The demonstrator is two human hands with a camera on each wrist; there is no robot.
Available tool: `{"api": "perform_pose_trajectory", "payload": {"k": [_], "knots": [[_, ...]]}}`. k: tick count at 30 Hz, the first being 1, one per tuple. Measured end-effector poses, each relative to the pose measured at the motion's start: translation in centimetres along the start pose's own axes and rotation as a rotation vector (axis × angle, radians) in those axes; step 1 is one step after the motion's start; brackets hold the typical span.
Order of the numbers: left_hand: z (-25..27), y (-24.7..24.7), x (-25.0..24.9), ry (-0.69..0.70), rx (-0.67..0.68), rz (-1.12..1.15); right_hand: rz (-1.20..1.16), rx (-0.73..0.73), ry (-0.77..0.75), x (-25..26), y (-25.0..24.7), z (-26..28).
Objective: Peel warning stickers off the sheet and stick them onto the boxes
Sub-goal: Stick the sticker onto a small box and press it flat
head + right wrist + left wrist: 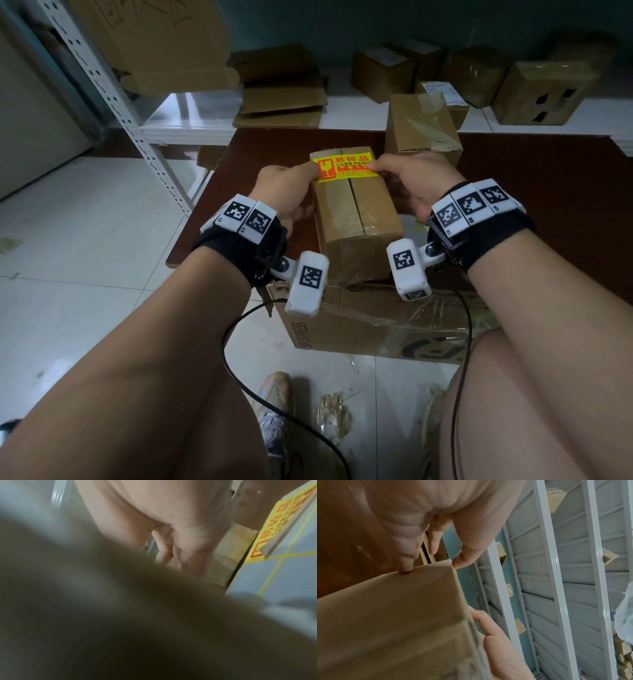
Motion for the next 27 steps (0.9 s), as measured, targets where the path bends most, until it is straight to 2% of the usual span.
{"api": "perform_pose_trajectory", "payload": {"k": [2,5,11,16,18,24,27], "knots": [[0.6,0.3,0.0,-0.031,0.027,-0.078,0.034,0.010,0.005,-0.2,0.0,-0.1],[1.6,0.2,0.0,-0.001,0.033,-0.135,0.066,0.023,-0.030,0.0,0.3,1.1],[5.0,0.0,-0.7,0.241,-0.015,-0.243,-0.040,0.013,-0.145,1.2,1.8,5.1],[8.1,1.0,-0.7,0.360,-0.053,-0.142,-0.027,-0.060,-0.245,1.9,3.9,8.3],[9.4,1.5,-0.7,0.393,-0.020,-0.097,-0.034,-0.071,-0.284,1.9,4.3,9.7],[11.8,1.8,-0.2,0.416,-0.003,-0.049,-0.046,0.018,-0.346,0.6,4.0,12.7],[12.0,2.1,0.4,0.403,0.034,-0.043,0.000,0.006,-0.365,-0.3,4.1,13.0]]}}
Point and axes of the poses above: each hand's wrist, its own z-axis away from the middle knuckle, its own y-axis out of the palm, x = y × z, the point moved 2 cm from there along -z, towards the middle knuckle, and after that the axes turned 14 degrees about x, right-handed, at the moved point
